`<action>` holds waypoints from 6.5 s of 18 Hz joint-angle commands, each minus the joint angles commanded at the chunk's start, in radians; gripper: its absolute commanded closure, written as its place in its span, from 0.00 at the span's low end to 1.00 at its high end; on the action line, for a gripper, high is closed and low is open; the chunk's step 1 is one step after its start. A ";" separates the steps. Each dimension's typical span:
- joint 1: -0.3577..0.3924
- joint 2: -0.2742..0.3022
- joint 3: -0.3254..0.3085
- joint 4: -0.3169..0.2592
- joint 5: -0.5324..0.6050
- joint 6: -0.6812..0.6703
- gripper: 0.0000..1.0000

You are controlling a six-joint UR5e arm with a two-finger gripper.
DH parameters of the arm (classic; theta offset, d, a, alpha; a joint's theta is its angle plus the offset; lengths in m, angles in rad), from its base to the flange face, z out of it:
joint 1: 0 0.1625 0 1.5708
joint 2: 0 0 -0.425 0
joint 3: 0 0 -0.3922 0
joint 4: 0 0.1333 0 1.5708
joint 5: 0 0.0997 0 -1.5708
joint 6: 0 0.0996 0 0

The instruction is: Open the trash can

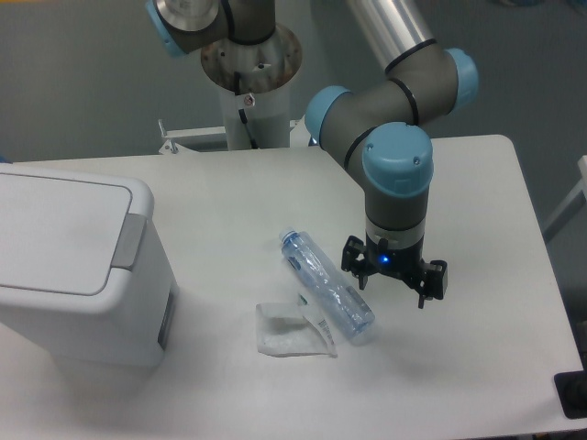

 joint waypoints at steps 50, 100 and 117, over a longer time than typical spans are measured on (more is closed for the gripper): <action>-0.281 0.287 -0.106 0.063 -0.387 -0.745 0.00; -0.213 0.210 -0.005 0.083 -0.184 -0.559 0.00; 0.081 0.060 -0.057 0.058 -0.060 0.032 0.00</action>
